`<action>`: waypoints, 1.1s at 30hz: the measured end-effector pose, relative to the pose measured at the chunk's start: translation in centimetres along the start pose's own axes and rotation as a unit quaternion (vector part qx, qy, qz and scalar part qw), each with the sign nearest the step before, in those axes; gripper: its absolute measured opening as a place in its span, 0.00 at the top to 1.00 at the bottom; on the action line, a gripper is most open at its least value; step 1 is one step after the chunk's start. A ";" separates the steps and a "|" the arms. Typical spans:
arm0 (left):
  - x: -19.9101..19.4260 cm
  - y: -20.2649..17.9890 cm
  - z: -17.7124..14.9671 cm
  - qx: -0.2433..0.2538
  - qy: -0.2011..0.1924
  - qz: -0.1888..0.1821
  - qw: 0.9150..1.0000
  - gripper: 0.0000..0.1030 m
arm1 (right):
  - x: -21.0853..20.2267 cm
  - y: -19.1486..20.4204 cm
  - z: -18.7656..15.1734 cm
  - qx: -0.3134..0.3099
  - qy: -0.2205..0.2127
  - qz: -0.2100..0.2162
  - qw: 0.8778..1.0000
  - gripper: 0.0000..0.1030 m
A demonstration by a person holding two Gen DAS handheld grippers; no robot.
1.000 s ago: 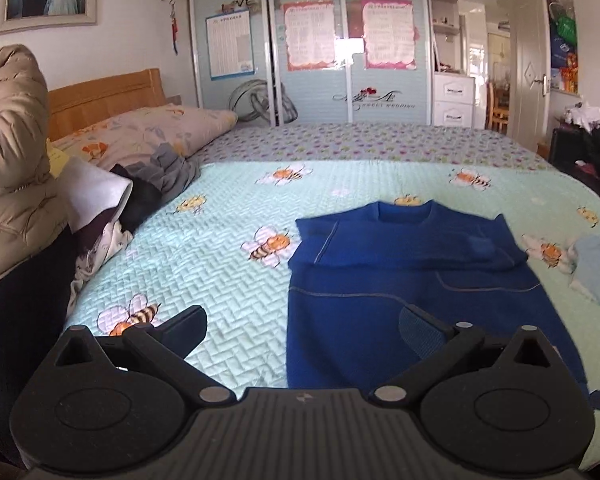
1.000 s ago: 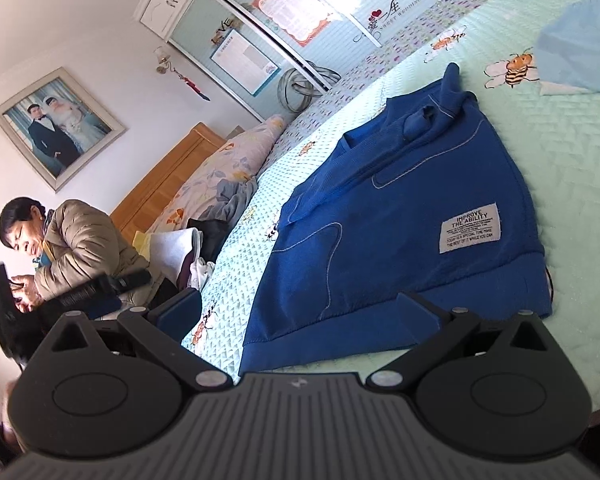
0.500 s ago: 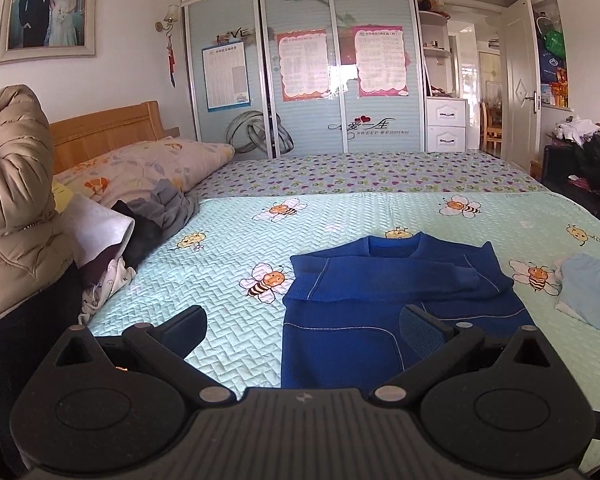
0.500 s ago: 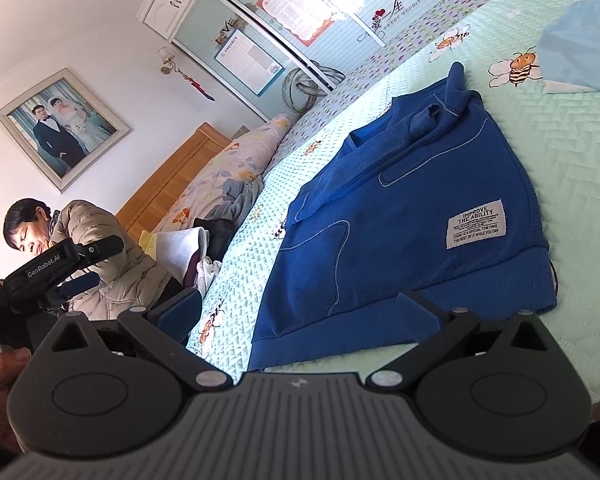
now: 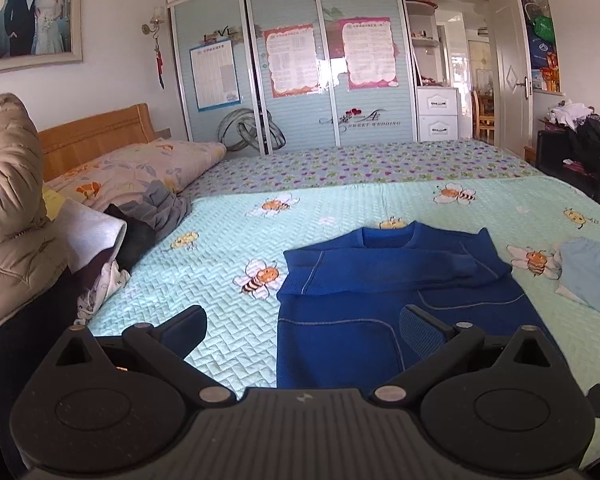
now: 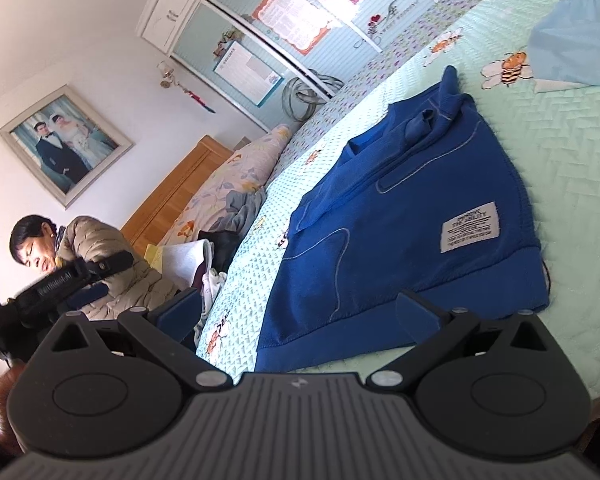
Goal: Fold clothes
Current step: 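Move both grippers toward the sweater hem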
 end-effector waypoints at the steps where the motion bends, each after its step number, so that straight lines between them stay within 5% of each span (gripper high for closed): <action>1: 0.9 0.1 -0.5 -0.003 0.007 0.000 1.000 0.01 | 0.0 -0.2 0.1 0.001 -0.001 -0.003 1.000 0.00; 9: 9.9 2.7 -8.3 -0.047 0.113 -0.031 0.992 0.01 | 2.6 -4.4 0.6 0.050 0.017 -0.035 0.998 0.00; 15: 13.8 5.7 -13.5 -0.114 0.177 -0.059 0.976 0.01 | 1.5 -8.9 2.8 0.113 0.003 -0.047 0.992 0.00; 18: 14.4 5.4 -13.8 -0.145 0.193 -0.102 0.965 0.01 | -0.2 -11.4 3.6 0.158 -0.012 -0.038 0.987 0.00; 25: 15.7 4.8 -14.3 -0.217 0.228 -0.203 0.927 0.01 | -1.9 -14.1 3.3 0.221 -0.020 0.020 0.975 0.00; 33: 16.9 4.2 -14.5 -0.294 0.262 -0.313 0.864 0.01 | 0.0 -12.2 2.5 0.188 0.023 -0.002 0.982 0.00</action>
Point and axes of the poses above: each gripper's, at about its wrist camera, not at the fingertips, and x roughly the way its jaws point, y to its left, z to its top, the point moved 7 cm from there along x, roughly the way its jaws point, and after that the axes turned 2 degrees about y, right-handed, at the moved point
